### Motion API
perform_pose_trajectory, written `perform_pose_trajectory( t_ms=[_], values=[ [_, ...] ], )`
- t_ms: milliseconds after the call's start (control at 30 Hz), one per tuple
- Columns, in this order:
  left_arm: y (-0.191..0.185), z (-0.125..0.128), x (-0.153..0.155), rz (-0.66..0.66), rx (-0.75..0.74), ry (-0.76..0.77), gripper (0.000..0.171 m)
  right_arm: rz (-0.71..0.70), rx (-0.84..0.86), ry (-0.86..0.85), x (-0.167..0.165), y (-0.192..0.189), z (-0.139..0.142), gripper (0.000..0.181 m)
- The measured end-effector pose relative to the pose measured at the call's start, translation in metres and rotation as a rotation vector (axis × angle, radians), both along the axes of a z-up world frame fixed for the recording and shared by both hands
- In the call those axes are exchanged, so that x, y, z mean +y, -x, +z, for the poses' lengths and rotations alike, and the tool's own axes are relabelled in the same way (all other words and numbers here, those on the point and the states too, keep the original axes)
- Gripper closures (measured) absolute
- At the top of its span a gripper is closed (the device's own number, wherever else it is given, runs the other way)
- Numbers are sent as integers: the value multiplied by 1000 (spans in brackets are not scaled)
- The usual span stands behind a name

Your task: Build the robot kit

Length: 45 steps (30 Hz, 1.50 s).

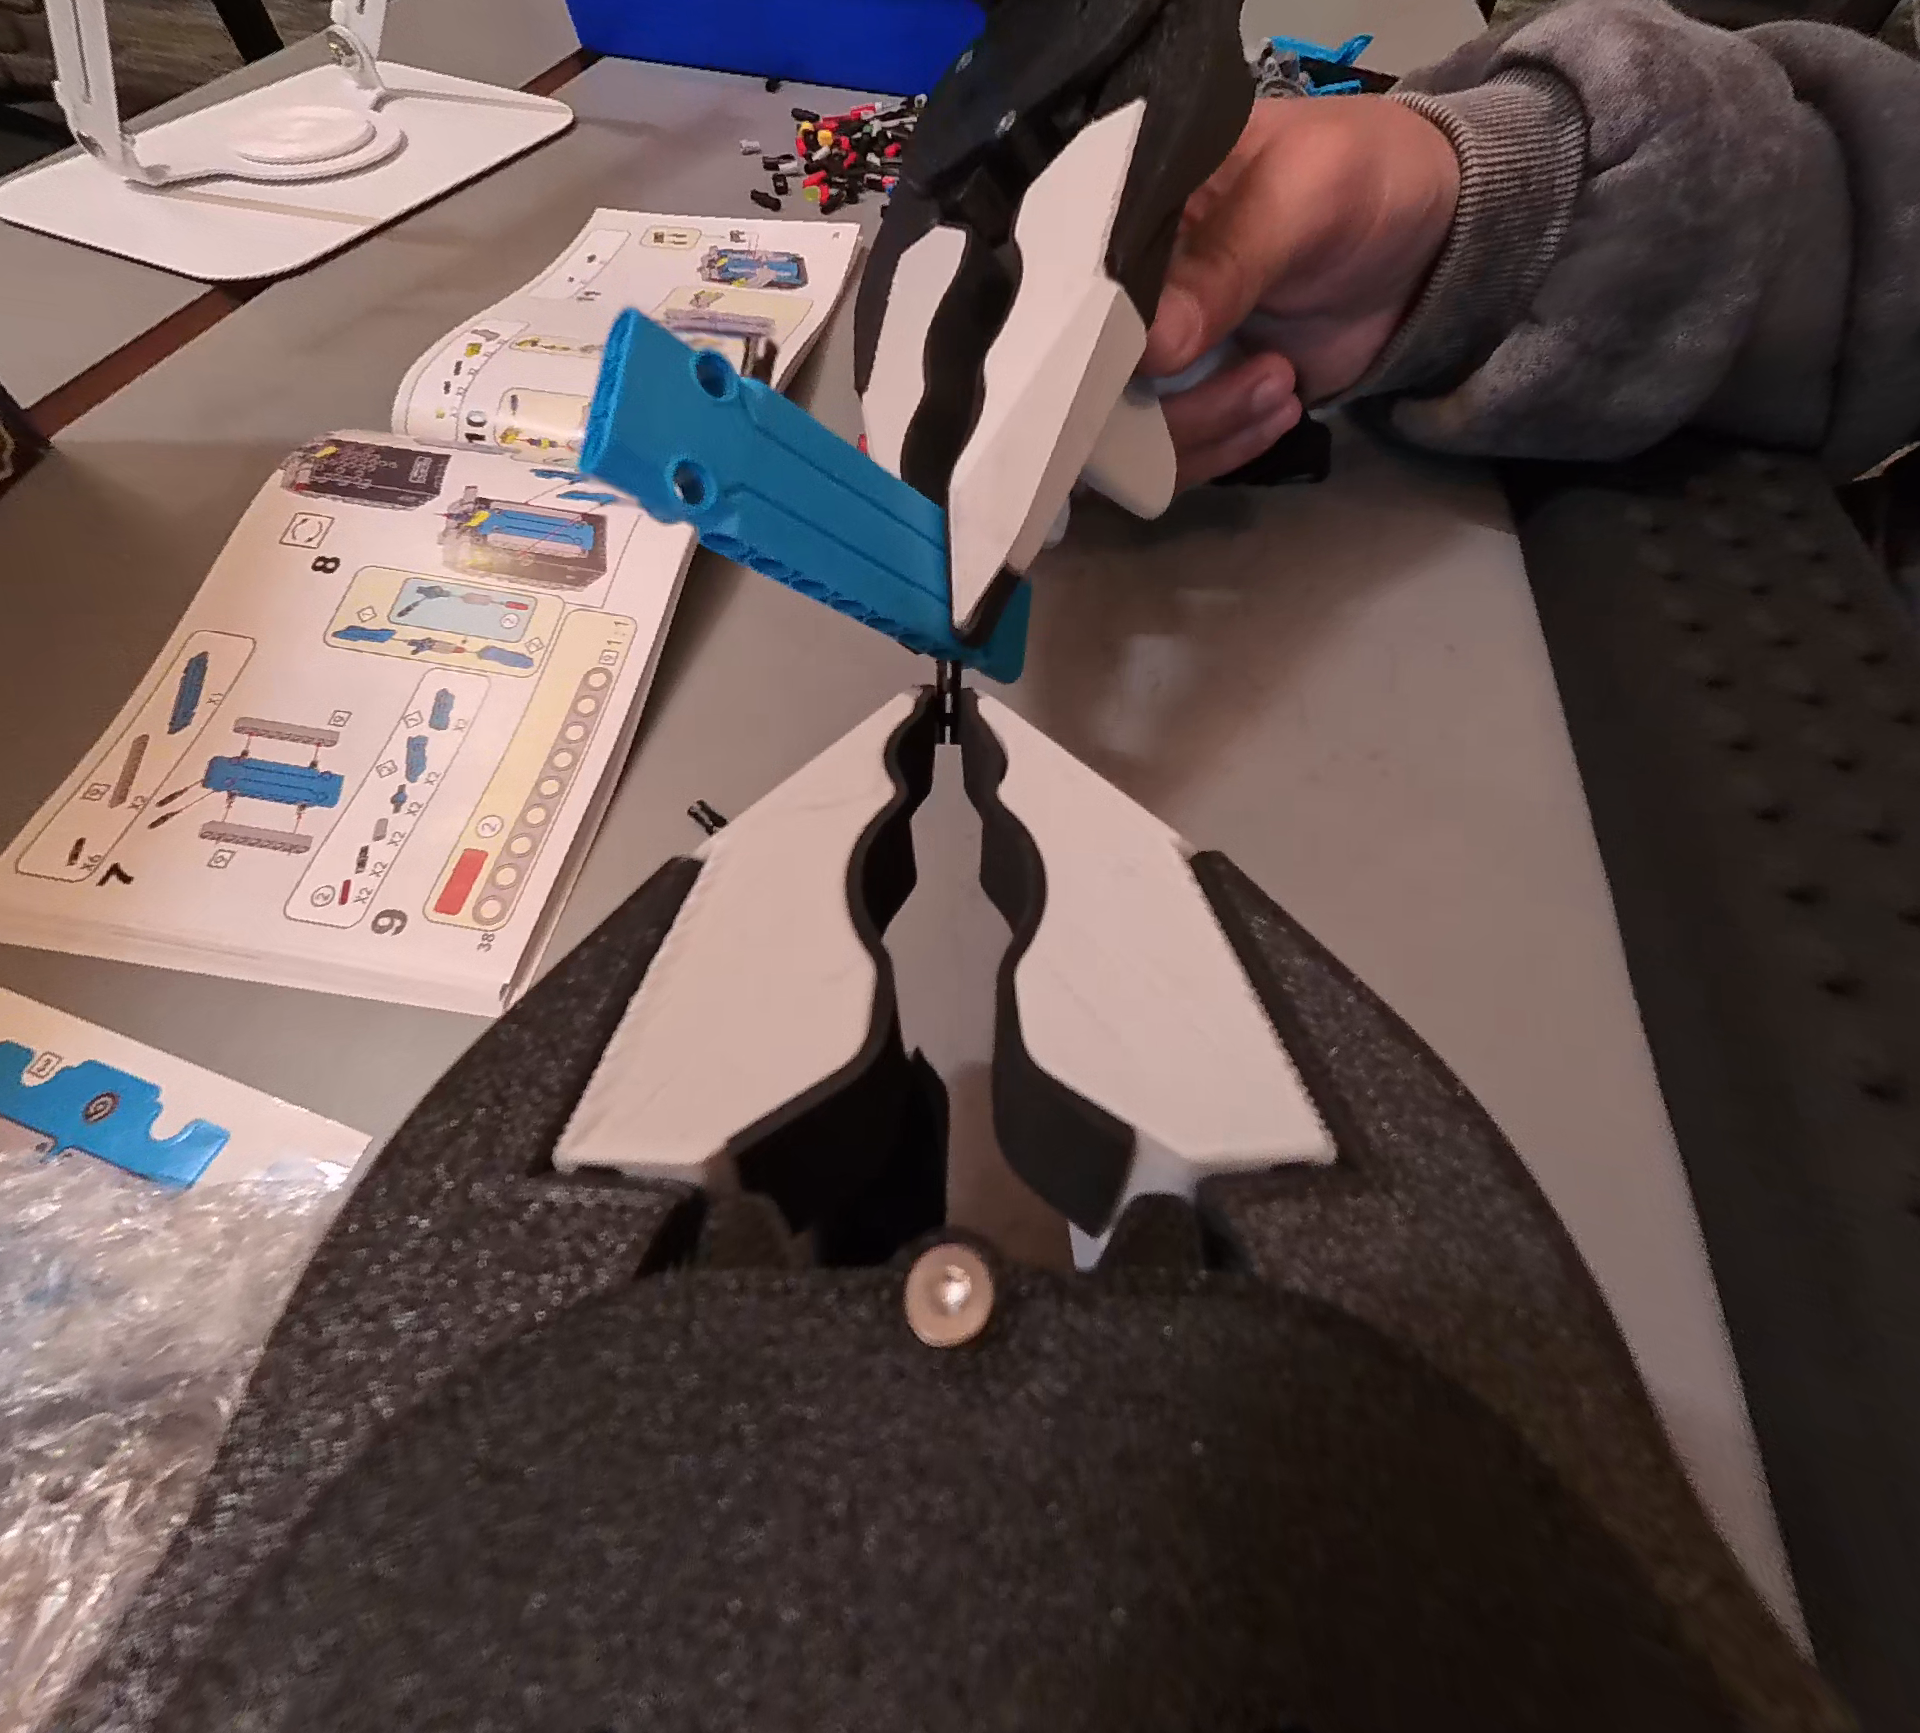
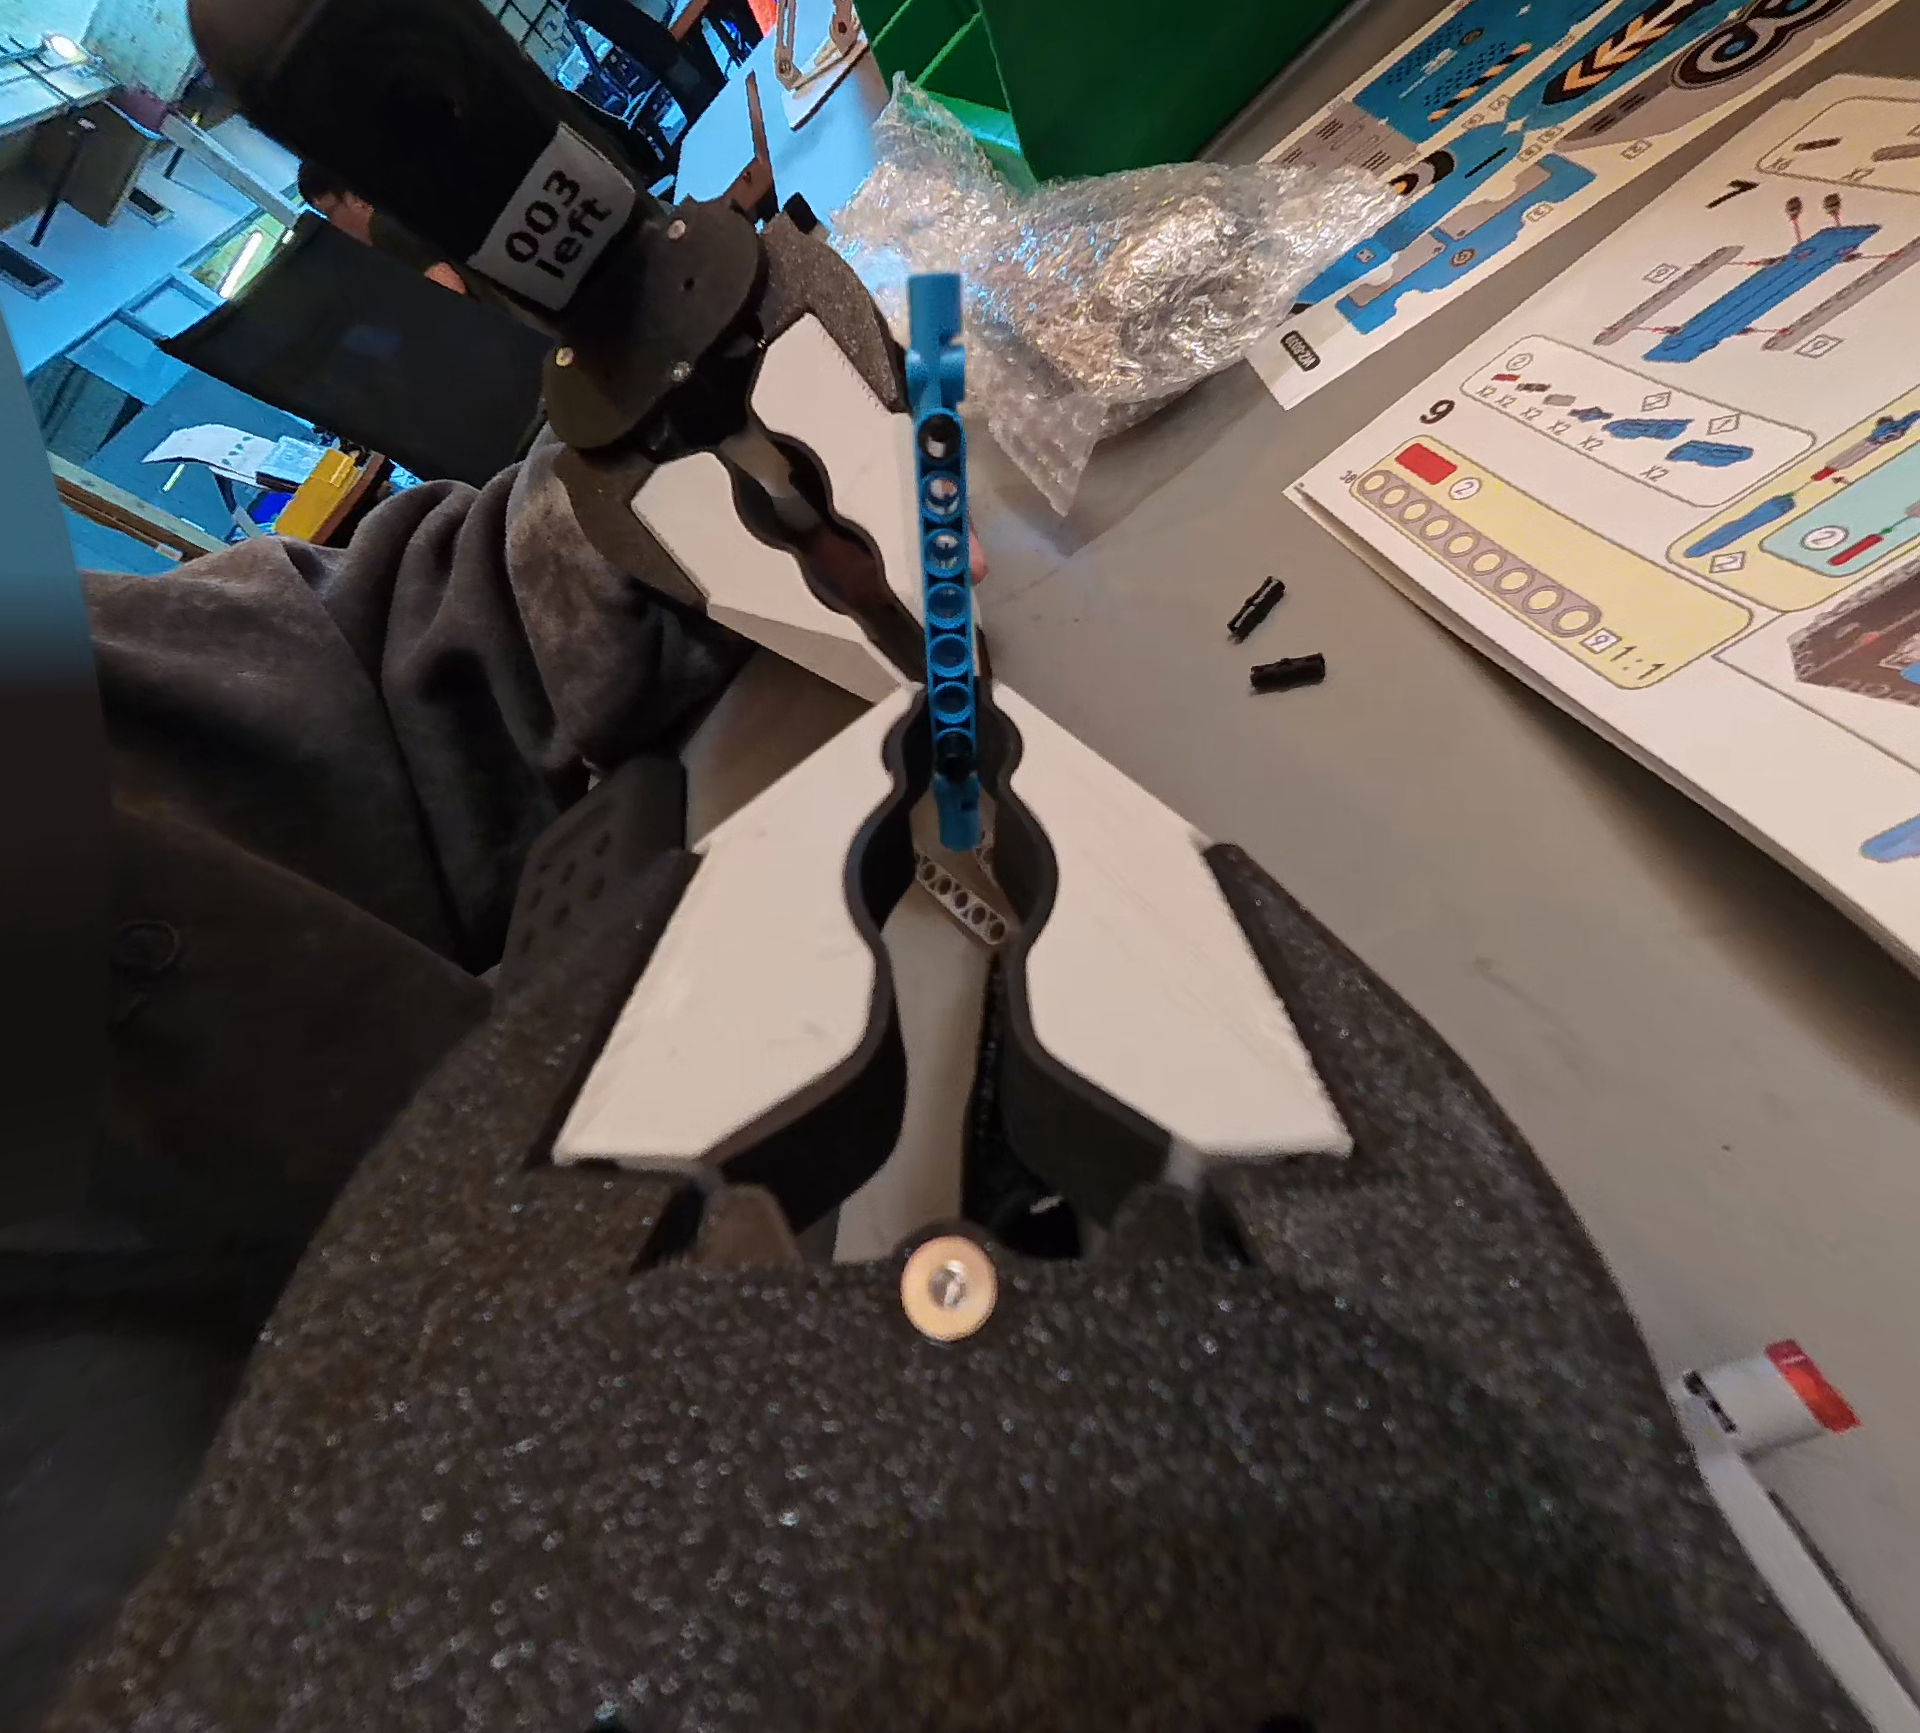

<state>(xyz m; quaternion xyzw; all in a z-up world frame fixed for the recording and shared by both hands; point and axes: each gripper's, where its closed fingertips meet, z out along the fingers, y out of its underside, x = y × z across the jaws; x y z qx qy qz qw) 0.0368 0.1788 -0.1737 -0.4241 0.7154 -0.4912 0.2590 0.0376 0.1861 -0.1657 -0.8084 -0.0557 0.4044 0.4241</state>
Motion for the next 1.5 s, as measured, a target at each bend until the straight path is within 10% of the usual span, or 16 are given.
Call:
perform_pose_trajectory(
  t_ms=[1500],
  values=[
    [-1, -20, 2, 34, 114, -46, 171, -10, -248, 22, 1, 3, -23, 176]
  ],
)
